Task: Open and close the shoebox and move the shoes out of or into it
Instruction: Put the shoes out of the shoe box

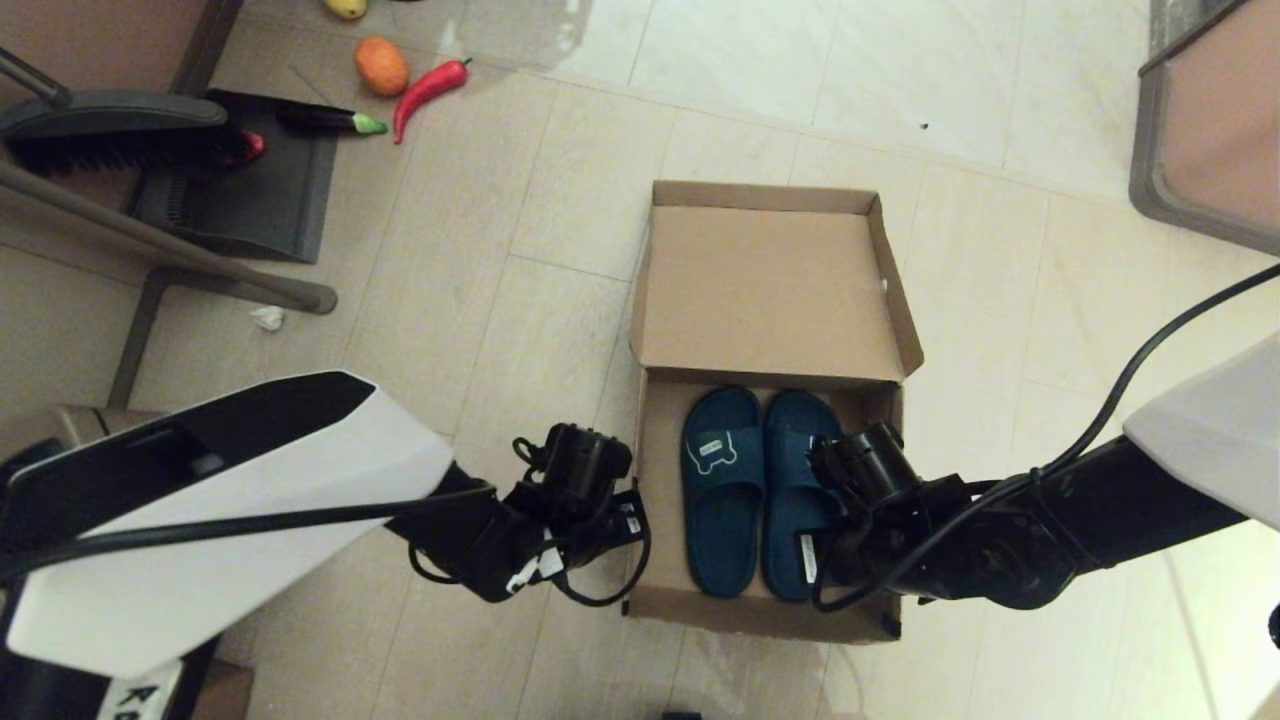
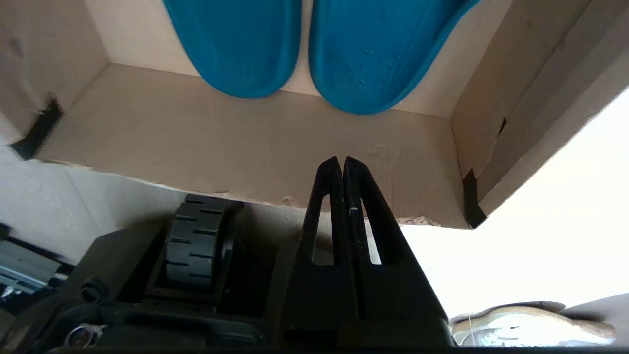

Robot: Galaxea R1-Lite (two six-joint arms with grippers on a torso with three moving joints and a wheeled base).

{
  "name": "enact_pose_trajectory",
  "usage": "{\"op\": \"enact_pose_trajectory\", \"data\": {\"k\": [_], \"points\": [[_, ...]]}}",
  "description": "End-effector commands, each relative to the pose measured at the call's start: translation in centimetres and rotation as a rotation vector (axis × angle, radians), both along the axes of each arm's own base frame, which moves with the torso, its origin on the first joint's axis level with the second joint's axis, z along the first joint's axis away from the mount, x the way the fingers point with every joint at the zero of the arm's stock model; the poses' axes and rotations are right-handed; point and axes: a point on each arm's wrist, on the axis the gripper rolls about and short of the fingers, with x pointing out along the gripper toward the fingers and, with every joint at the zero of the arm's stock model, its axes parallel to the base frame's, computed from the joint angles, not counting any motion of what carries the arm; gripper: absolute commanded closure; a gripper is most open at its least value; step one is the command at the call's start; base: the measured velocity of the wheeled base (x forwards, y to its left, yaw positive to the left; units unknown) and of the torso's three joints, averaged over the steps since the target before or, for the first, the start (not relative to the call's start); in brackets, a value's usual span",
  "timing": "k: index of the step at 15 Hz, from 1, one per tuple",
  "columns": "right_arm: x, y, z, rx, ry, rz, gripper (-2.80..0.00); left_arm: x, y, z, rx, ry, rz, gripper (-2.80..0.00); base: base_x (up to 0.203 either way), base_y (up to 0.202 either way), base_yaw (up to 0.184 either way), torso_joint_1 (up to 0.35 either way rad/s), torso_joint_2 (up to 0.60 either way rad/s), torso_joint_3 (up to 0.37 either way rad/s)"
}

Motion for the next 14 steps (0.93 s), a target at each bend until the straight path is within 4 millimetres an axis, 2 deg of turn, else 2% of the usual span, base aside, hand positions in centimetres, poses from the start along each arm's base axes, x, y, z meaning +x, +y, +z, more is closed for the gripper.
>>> {"op": "enact_pose_trajectory", "data": {"k": [1, 3, 6, 7, 11, 14], "points": [[0.3, 0.2, -1.2, -0.008, 0.015, -0.003, 0.0, -0.8, 1.0, 1.8, -0.013, -0.019, 0.014, 0.0, 0.0, 0.0, 0.0, 0.0, 0.0, 0.0], [1.1, 0.6, -1.9, 0.013, -0.026, -0.002, 0.0, -1.5, 1.7, 2.8, -0.017, -0.027, 0.018, 0.0, 0.0, 0.0, 0.0, 0.0, 0.0, 0.0], [2.3, 1.4, -3.6, 0.014, -0.037, 0.001, 0.0, -1.3, 2.2, 2.9, -0.012, -0.028, 0.029, 0.0, 0.0, 0.0, 0.0, 0.0, 0.0, 0.0], [2.7, 1.6, -3.7, 0.016, -0.048, 0.006, -2.8, -1.2, 2.3, 3.0, -0.013, -0.03, 0.033, 0.0, 0.0, 0.0, 0.0, 0.0, 0.0, 0.0], [1.8, 1.2, -2.9, -0.046, -0.083, 0.015, -2.8, -1.1, 2.4, 2.7, -0.011, -0.026, 0.037, 0.0, 0.0, 0.0, 0.0, 0.0, 0.0, 0.0], [2.8, 1.8, -4.6, -0.04, -0.124, 0.011, -2.8, -1.0, 2.8, 2.9, -0.011, -0.029, 0.046, 0.0, 0.0, 0.0, 0.0, 0.0, 0.0, 0.0]]}}
